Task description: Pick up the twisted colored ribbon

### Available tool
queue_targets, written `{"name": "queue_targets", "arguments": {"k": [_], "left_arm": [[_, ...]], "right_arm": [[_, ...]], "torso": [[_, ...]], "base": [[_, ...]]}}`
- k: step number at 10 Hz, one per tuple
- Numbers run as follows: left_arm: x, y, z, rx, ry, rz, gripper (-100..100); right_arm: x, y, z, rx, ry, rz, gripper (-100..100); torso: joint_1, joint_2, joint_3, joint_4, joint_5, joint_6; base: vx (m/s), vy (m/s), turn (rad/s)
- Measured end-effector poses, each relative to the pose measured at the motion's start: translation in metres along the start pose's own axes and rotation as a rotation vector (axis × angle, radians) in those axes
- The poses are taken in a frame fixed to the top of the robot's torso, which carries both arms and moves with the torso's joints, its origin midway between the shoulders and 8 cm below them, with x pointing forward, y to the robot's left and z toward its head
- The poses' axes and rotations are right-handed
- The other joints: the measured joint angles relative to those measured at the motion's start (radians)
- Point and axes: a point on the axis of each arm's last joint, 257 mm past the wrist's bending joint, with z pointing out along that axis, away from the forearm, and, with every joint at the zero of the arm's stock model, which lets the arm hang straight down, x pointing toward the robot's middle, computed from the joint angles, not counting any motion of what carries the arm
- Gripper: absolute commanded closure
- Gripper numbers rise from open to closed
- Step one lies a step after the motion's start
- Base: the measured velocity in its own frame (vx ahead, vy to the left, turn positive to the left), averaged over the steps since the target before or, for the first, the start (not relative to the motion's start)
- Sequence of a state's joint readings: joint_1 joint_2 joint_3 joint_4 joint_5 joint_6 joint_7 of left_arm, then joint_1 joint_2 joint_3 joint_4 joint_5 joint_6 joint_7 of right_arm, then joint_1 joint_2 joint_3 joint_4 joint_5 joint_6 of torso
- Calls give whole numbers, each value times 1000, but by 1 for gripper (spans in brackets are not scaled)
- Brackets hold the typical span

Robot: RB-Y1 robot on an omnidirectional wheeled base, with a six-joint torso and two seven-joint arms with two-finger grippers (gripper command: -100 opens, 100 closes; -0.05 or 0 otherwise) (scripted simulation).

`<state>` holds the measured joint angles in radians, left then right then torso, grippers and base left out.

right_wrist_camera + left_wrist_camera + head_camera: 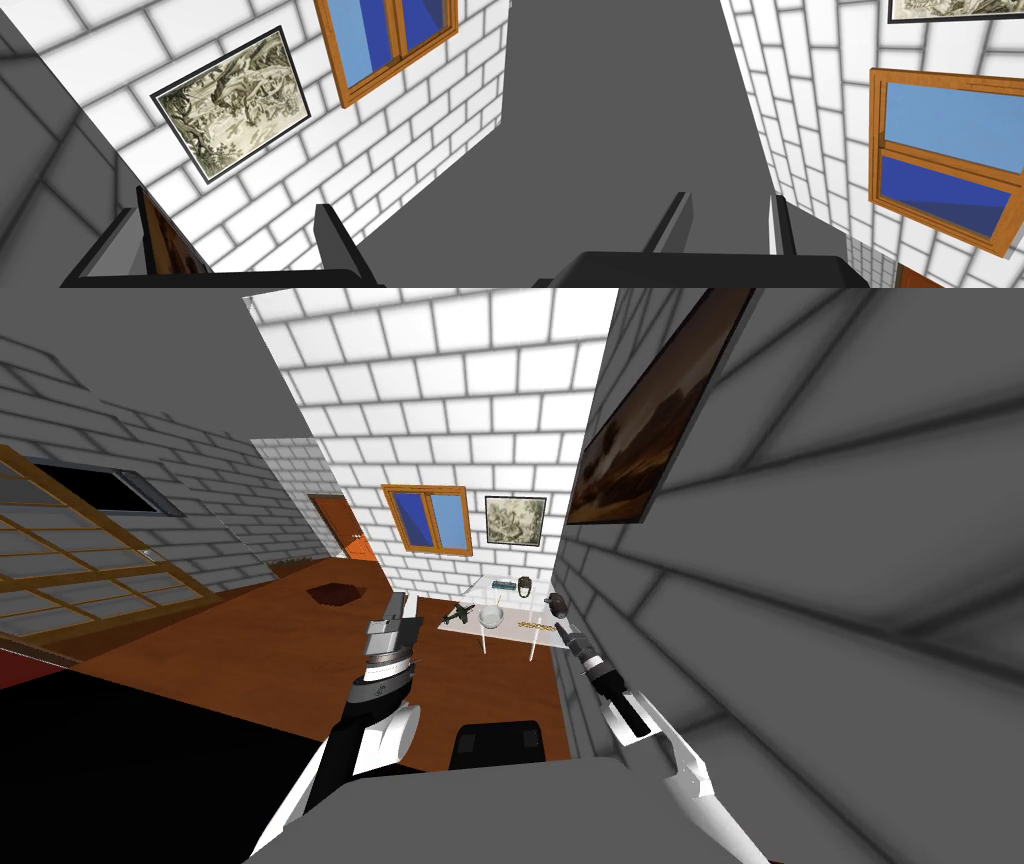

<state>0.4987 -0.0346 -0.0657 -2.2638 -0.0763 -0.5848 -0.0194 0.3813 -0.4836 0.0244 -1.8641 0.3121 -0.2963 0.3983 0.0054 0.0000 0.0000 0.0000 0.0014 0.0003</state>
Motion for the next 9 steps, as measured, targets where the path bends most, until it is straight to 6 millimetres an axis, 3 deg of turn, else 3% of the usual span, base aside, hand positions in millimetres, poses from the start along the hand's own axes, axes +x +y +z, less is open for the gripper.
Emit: {"name": "queue_targets", "arguments": {"k": [6,9], "left_arm": [[0,0,0,0,0,0,0],[0,0,0,0,0,0,0]], "right_arm": [[45,-57,-9,86,157,-209,-100],[78,-105,-28,154,292,-382,-100]], "torso": [[-3,-1,-1,0,-1,0],[1,-5,-3,-1,0,0]], "base": [[23,54,65],[73,96,115]]}}
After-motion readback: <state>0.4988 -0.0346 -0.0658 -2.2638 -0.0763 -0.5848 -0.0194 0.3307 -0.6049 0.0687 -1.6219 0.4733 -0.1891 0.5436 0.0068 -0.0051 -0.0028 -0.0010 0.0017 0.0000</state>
